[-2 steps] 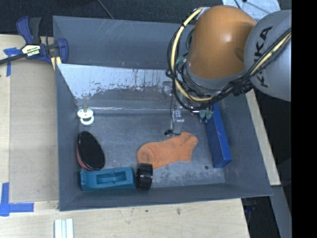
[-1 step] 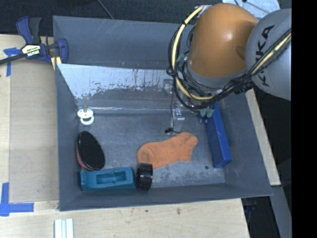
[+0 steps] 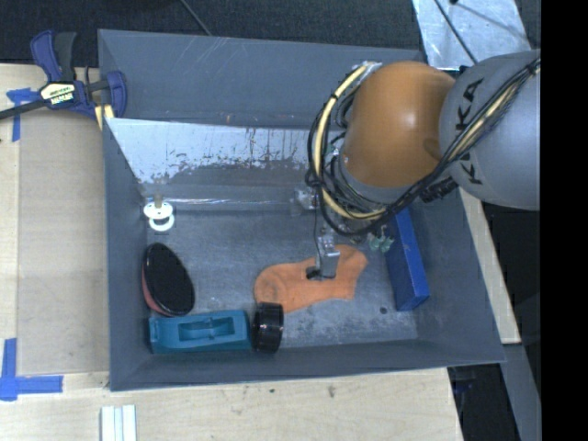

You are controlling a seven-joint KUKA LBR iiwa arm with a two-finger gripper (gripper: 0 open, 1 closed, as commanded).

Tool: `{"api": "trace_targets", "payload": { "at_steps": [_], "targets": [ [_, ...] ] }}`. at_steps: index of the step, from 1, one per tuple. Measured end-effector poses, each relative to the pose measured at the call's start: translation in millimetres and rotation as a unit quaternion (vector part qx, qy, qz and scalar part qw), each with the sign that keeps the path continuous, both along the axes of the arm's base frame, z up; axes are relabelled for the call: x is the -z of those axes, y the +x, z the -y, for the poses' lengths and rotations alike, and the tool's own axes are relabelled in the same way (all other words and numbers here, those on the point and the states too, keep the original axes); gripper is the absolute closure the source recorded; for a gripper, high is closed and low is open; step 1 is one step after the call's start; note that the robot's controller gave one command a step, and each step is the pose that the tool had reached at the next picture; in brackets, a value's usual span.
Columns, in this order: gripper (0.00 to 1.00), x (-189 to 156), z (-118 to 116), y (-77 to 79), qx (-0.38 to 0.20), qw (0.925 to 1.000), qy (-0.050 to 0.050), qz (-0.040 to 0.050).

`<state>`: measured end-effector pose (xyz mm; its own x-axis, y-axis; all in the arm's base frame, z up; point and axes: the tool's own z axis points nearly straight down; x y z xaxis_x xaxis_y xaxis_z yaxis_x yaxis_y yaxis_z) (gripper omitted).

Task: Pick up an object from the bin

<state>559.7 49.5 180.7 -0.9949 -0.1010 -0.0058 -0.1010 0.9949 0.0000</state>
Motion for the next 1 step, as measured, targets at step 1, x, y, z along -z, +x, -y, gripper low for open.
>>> {"api": "trace_targets", "payload": {
  "at_steps": [1],
  "targets": [
    [0.00, 21.2, 21.5, -31.2, -0.065, 0.9979, -0.001, -0.0031]
  ]
}}
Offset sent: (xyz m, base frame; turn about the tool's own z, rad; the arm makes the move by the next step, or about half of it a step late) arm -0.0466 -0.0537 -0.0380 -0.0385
